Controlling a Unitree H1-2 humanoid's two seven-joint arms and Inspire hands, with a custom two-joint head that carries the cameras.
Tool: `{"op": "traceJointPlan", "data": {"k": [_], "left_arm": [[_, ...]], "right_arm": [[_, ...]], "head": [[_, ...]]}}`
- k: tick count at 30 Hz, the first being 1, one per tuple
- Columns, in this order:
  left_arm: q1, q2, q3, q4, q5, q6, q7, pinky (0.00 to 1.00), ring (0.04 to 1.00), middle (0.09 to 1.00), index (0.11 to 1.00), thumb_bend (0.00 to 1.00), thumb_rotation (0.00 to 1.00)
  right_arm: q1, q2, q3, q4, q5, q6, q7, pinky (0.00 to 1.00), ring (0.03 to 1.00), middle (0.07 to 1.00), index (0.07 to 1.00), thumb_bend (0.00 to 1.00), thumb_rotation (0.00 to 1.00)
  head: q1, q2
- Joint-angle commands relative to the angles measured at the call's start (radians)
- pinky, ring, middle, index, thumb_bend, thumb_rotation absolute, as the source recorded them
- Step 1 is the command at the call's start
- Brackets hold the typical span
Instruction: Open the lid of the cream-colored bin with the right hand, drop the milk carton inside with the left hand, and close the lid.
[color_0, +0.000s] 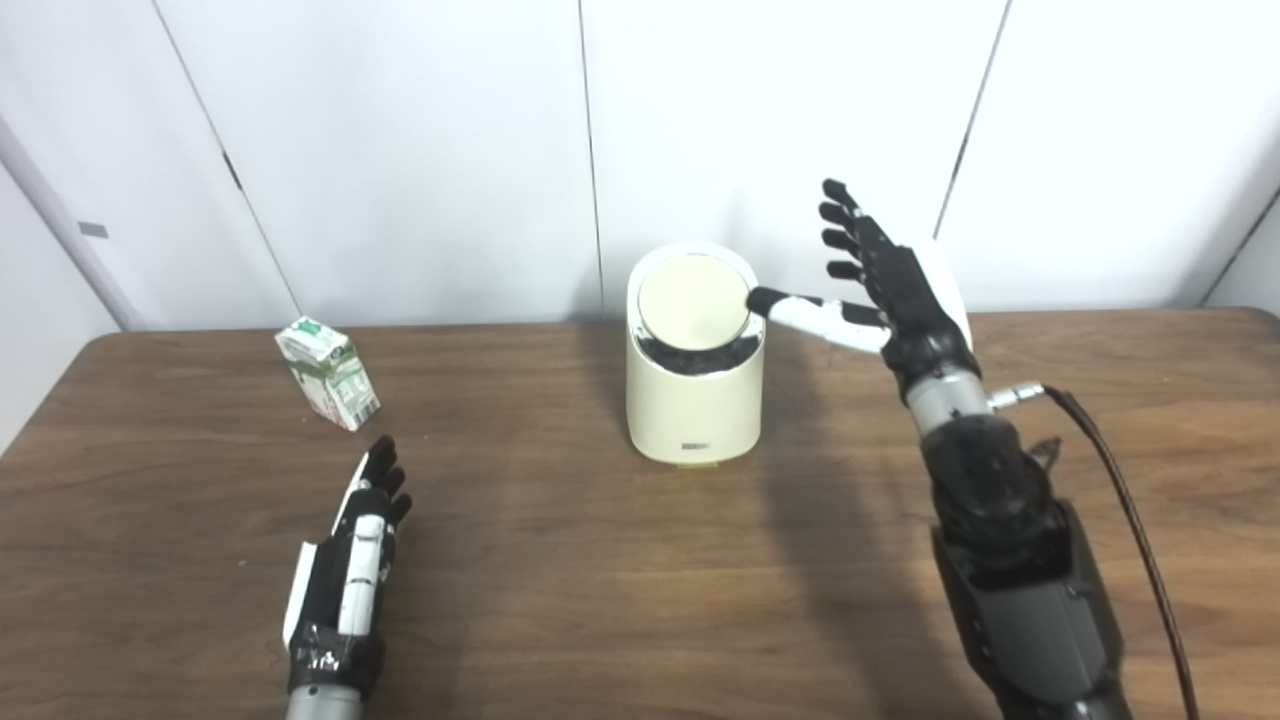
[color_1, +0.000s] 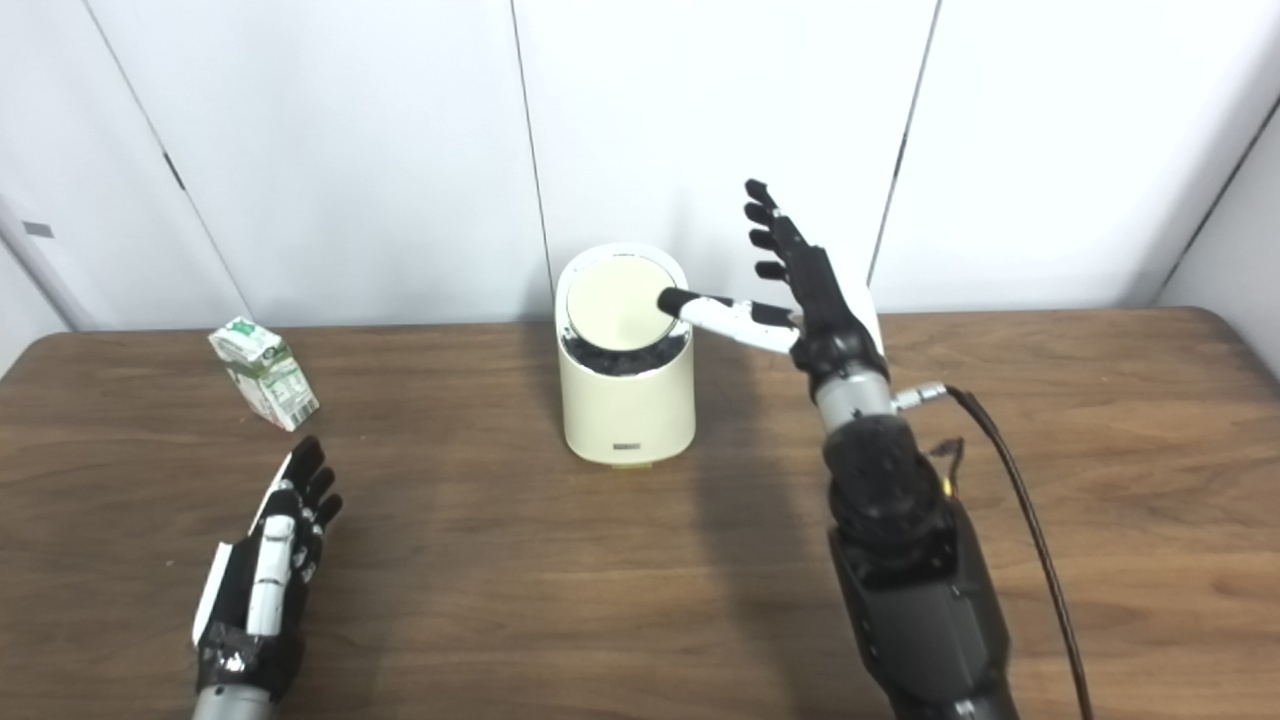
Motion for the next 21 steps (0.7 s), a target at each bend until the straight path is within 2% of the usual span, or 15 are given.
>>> {"op": "traceJointPlan", "data": {"k": [1,6,10,16,21], "left_arm": [[0.011,-0.010,-0.011,-0.011,-0.005,-0.047,-0.004,0.97,0.977,1.000,1.000,0.50,0.90],[0.016,-0.032,-0.015,-0.013,0.000,-0.046,0.010,0.97,0.972,0.999,1.000,0.50,0.88],[0.021,-0.041,-0.021,-0.017,0.017,-0.044,0.016,0.96,0.969,0.995,1.000,0.50,0.87],[0.027,-0.052,-0.024,-0.022,0.016,-0.033,0.019,0.96,0.976,0.999,1.000,0.51,0.85],[0.028,-0.051,-0.028,-0.016,0.025,-0.043,0.020,0.95,0.971,0.994,1.000,0.52,0.86]], "right_arm": [[-0.064,-0.009,0.009,0.005,-0.032,-0.053,-0.013,0.78,0.885,0.909,0.920,0.84,0.39],[-0.111,-0.009,0.017,0.091,-0.039,-0.089,-0.021,0.75,0.880,0.912,0.922,0.85,0.34],[-0.141,-0.008,0.023,0.152,-0.044,-0.112,-0.025,0.77,0.886,0.917,0.922,0.85,0.30],[-0.193,-0.014,0.051,0.249,-0.095,-0.113,-0.035,0.76,0.870,0.901,0.924,0.87,0.34],[-0.231,-0.010,0.059,0.304,-0.121,-0.120,-0.049,0.70,0.836,0.896,0.918,0.89,0.36]], "head": [[0.001,-0.005],[0.012,-0.016],[0.020,-0.022],[0.027,-0.019],[0.028,-0.017]]}}
